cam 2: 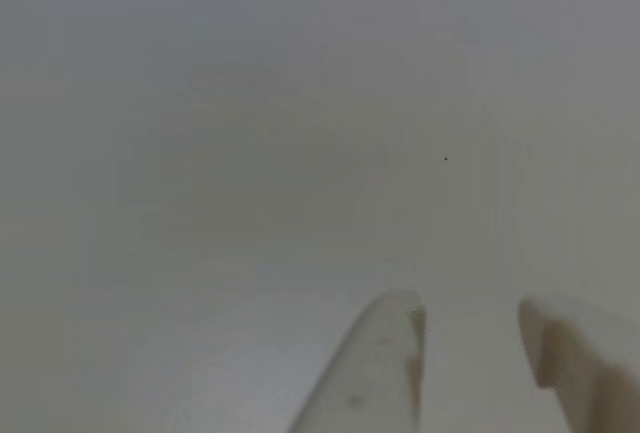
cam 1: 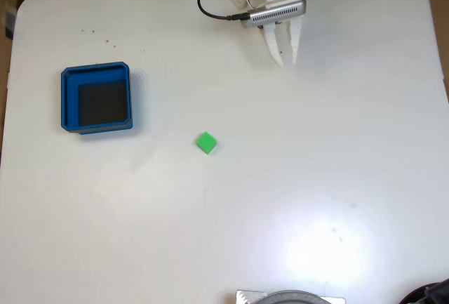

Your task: Pick up green cube and drop it in the blue box

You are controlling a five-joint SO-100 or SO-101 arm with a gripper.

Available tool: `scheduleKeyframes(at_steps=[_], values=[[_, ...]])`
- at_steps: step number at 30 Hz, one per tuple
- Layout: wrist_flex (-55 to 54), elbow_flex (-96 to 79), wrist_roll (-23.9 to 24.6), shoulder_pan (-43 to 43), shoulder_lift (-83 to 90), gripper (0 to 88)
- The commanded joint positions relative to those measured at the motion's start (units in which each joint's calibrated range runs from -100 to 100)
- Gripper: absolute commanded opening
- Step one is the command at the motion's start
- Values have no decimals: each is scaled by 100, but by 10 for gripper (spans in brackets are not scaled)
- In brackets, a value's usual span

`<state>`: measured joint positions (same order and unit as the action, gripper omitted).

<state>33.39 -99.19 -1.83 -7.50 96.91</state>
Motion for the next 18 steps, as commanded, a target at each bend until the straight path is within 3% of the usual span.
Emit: scheduleKeyframes(at_steps=[1, 18], values=[[-106, -36, 15, 2, 108, 25], [-106, -36, -10, 10, 108, 25]])
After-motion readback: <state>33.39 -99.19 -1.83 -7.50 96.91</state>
